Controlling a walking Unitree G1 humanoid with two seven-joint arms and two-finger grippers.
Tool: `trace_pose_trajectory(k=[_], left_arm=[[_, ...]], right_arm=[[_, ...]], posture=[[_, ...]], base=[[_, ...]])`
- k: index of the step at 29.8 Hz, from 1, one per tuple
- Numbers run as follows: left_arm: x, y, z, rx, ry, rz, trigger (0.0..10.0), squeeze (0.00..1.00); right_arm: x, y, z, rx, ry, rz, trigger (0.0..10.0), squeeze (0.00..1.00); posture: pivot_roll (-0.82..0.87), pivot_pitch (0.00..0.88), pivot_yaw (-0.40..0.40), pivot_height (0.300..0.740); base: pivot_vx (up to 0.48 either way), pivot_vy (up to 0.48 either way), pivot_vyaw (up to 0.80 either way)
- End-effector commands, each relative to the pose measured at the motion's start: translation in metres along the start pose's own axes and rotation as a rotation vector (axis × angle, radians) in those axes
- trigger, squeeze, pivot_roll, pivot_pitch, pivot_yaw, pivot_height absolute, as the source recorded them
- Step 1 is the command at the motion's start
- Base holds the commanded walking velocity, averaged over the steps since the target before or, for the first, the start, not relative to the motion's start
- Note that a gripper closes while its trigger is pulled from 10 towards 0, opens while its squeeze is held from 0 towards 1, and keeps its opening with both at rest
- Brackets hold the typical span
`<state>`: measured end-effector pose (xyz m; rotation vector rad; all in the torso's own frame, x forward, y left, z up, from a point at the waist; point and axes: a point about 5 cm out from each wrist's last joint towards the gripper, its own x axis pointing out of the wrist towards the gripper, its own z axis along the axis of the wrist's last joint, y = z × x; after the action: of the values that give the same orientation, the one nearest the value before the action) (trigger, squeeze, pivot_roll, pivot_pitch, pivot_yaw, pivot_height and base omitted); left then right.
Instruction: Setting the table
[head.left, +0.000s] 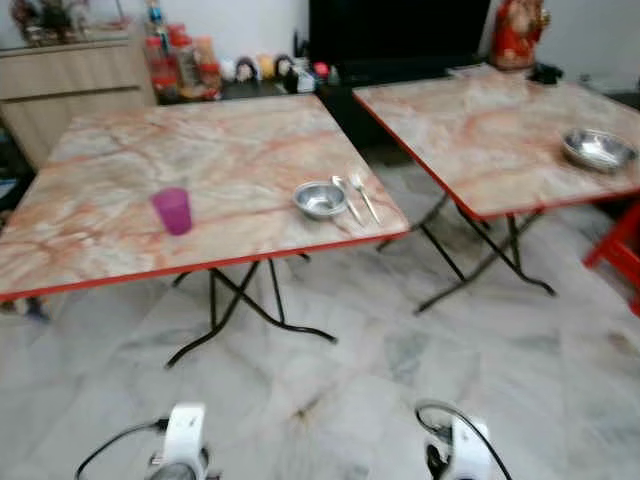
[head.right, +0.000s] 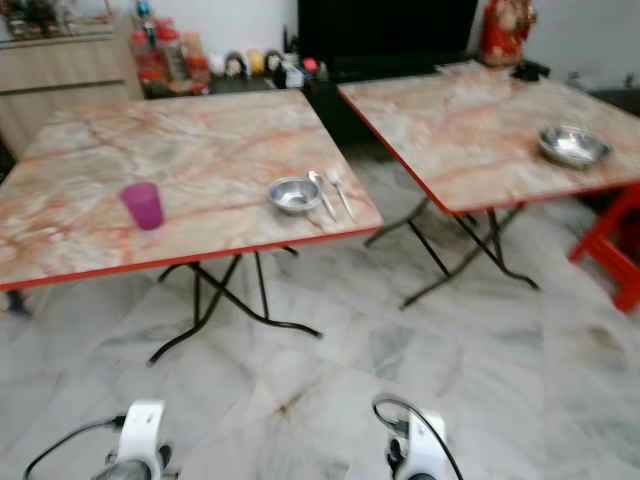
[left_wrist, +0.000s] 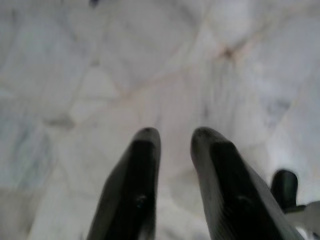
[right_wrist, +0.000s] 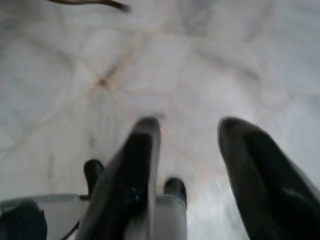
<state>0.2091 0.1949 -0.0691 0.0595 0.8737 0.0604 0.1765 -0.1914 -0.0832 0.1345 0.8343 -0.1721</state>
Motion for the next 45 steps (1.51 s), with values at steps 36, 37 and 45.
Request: trace_pose_trajectory(k=[36, 37, 45], left_arm=[[-0.0020, 0.0012, -0.0112, 0.028, 0.037, 0.010, 10.0, 0.00], [-0.0020, 0.0009, -0.0116, 0.035, 0.039, 0.007, 10.0, 0.00], [-0.0018, 0.0003, -0.0110, 0.048, 0.040, 0.004, 10.0, 0.00]], right_arm=[[0.0010, 0.0014, 0.0025, 0.010, -0.002, -0.009, 10.0, 0.00], [0.0009, 0.0015, 0.0023, 0.013, -0.002, -0.010, 10.0, 0.00], [0.0014, 0.0033, 0.0027, 0.019, 0.002, -0.008, 10.0, 0.00]], posture=[[0.02, 0.000, 0.010, 0.740], [0.02, 0.000, 0.010, 0.740], [0.04, 0.000, 0.003, 0.740]], base=[[0.000, 0.000, -0.13], [0.000, 0.000, 0.00], [0.000, 0.000, -0.31]])
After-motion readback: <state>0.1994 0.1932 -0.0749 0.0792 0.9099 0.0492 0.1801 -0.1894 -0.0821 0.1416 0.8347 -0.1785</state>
